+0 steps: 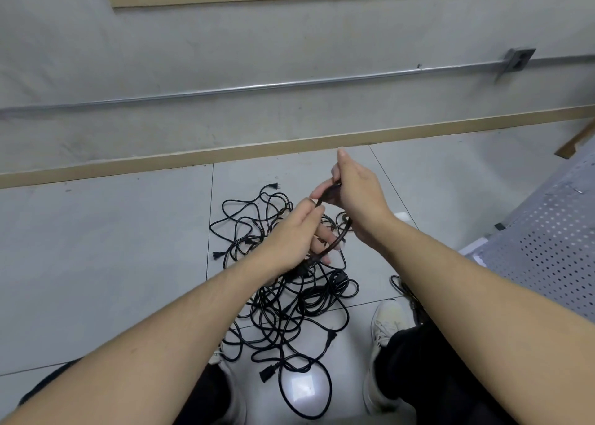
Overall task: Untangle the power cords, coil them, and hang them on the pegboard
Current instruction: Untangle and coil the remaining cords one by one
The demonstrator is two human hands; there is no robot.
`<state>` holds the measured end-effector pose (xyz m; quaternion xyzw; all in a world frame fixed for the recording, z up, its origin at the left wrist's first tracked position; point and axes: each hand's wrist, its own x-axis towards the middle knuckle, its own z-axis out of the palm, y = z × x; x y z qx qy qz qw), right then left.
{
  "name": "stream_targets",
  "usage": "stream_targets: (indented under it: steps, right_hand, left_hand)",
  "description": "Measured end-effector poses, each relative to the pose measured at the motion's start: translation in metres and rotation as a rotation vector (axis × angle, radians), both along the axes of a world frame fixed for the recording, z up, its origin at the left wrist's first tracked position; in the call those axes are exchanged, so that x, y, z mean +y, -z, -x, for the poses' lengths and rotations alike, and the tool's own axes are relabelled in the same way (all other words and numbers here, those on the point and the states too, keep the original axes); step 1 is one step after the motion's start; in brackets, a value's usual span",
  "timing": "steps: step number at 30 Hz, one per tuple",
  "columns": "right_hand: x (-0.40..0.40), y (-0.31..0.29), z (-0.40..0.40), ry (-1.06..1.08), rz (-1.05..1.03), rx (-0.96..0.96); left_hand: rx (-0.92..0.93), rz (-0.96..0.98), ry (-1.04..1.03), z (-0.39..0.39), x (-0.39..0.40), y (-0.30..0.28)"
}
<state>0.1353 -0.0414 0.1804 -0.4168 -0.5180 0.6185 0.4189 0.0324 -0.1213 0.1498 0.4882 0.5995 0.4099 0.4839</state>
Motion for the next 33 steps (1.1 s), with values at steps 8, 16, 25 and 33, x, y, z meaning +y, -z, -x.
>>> stream_targets:
  steps: [8, 16, 25, 33]
  right_hand:
    - [-0.014, -0.001, 0.002, -0.153, 0.086, 0.067]
    - [-0.014, -0.002, 0.002, -0.141, 0.199, 0.079]
    - [0.008, -0.007, -0.004, -0.092, 0.472, 0.277]
    - [0.017, -0.005, -0.008, -0.074, 0.534, 0.345]
  left_hand:
    - [-0.136, -0.014, -0.183, -0.005, 0.006, -0.002]
    - [-0.181, -0.105, -0.163, -0.011, 0.008, -0.003]
    - [-0.322, -0.044, 0.001, -0.010, 0.006, -0.003]
    - [-0.717, 0.130, -0.026, -0.009, 0.003, -0.010]
